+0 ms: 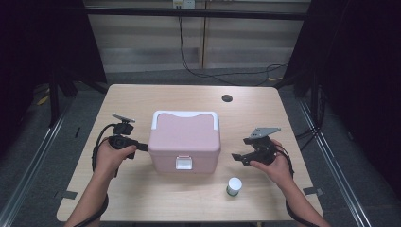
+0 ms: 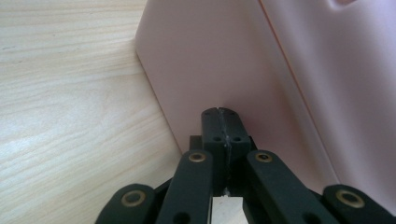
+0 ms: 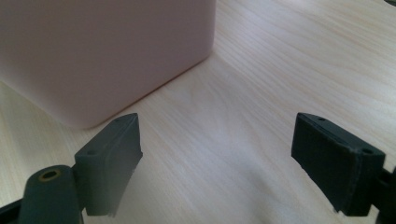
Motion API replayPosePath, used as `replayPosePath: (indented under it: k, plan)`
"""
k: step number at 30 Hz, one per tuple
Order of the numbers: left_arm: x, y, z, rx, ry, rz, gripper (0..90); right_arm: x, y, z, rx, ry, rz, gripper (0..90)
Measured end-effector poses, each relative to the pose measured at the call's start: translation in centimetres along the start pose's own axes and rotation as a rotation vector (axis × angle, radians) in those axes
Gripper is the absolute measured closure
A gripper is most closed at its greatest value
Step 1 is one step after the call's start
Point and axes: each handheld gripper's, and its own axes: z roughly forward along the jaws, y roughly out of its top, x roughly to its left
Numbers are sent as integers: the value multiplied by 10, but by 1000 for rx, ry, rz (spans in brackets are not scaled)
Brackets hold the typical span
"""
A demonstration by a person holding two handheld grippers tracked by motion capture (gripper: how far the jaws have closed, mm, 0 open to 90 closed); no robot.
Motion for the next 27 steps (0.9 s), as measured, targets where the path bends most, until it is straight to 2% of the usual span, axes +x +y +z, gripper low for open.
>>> replayPosePath:
  k: [6, 11, 17, 27]
  plan:
    - [-4, 2, 6, 7, -20, -5, 900, 0, 5, 1, 1, 8, -6, 154]
    - [-9, 3, 10, 22, -14, 17, 900, 1, 6, 3, 14, 9, -9, 154]
    - [-13, 5, 15, 23, -27, 22, 900, 2, 8, 5, 15, 15, -9, 153]
    - [-18, 6, 22, 22, -45, 18, 900, 3, 8, 5, 7, 17, -8, 153]
